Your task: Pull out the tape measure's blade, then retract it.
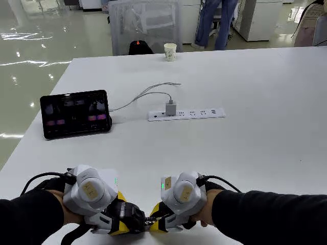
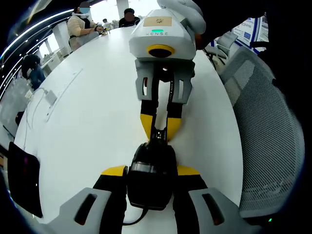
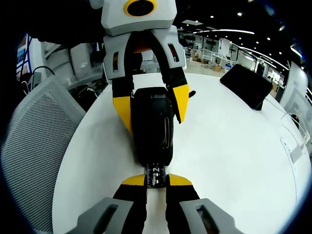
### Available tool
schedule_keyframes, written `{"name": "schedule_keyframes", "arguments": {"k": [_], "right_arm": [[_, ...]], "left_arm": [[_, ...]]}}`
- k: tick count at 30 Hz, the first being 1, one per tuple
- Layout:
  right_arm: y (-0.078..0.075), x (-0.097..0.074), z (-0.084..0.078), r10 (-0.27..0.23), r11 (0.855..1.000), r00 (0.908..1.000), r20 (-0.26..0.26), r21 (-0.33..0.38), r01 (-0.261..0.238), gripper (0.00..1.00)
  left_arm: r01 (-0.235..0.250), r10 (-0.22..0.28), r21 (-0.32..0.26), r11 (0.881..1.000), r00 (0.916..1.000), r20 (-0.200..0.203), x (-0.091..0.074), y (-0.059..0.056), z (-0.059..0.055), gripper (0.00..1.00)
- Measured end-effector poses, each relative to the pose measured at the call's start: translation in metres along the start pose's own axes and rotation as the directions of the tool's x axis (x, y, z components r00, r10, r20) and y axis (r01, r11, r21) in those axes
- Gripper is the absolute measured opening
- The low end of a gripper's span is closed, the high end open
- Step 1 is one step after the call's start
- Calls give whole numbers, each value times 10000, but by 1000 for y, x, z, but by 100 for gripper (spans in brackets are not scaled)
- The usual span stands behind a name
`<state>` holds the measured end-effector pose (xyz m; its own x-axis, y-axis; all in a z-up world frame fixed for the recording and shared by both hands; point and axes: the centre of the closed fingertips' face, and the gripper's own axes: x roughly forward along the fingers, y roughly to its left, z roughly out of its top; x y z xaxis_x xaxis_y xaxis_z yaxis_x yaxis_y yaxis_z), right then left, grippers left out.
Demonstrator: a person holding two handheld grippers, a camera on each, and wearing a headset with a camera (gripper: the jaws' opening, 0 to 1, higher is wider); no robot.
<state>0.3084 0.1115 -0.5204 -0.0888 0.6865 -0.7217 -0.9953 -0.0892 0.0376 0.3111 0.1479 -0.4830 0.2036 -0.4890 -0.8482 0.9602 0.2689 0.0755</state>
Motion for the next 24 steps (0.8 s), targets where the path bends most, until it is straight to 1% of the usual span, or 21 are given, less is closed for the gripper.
{"name": "schedule_keyframes", "arguments": {"k": [10,24], "right_arm": [[-2,-4,-6,-33,10000,9999,-164,18,34,11],[-2,-13,-16,-67,9999,9997,-248,83,69,11]], "left_arm": [[39,-38,58,10000,10000,-56,0,0,-1,30],[69,-68,108,9999,9999,-83,1,0,-1,30]]}}
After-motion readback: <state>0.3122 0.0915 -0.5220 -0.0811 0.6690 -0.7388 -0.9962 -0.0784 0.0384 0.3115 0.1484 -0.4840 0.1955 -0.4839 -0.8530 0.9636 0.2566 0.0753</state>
